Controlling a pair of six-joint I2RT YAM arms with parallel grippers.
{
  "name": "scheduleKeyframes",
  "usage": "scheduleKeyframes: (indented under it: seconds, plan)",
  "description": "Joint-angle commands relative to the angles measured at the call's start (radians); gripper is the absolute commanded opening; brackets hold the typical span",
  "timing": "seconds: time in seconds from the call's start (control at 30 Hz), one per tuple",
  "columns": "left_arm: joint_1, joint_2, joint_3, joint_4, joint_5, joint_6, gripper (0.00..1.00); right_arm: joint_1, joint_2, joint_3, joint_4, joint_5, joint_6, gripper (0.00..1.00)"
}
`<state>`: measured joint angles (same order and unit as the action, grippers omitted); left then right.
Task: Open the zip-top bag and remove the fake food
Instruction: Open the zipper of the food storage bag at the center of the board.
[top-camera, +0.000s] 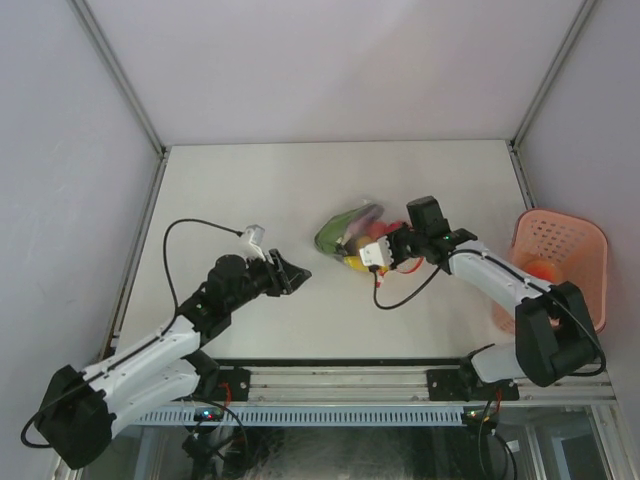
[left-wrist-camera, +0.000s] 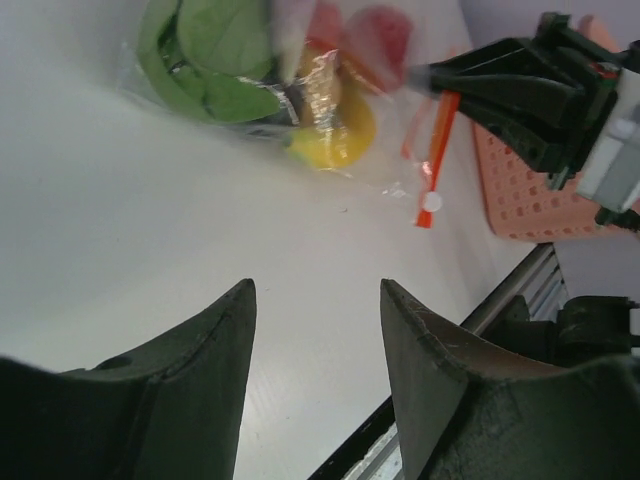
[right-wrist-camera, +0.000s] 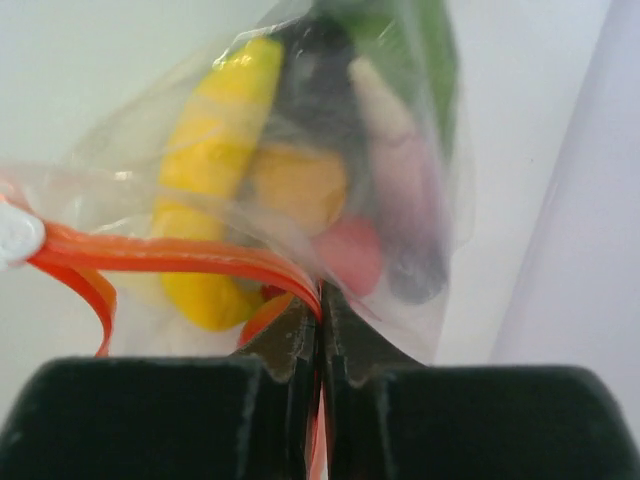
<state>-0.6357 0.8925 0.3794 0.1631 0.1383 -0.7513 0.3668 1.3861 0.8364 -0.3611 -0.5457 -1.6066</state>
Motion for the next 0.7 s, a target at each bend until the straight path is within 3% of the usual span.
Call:
scheduleKeyframes:
  seconds: [0.0, 0.2, 0.3, 0.5, 0.67]
  plan:
    - [0.011, -0.139, -0.002, -0.037, -0.040, -0.010, 0.56, 0.144, -0.007, 0.128, 0.214, 0.169, 0.522, 0.00]
    - [0.011, -0.317, 0.042, -0.123, -0.063, 0.010, 0.56, 0.230, 0.169, 0.488, 0.180, 0.429, 1.100, 0.00]
    - [0.011, -0.391, 0.056, -0.120, -0.048, 0.001, 0.56, 0.230, 0.253, 0.635, 0.079, 0.431, 1.316, 0.00]
    - [0.010, -0.408, 0.059, -0.042, 0.020, -0.058, 0.56, 0.337, 0.325, 0.593, 0.113, 0.338, 1.440, 0.00]
    - [0.005, -0.327, 0.030, 0.052, -0.016, -0.026, 0.57, 0.416, 0.410, 0.590, 0.124, 0.296, 1.497, 0.00]
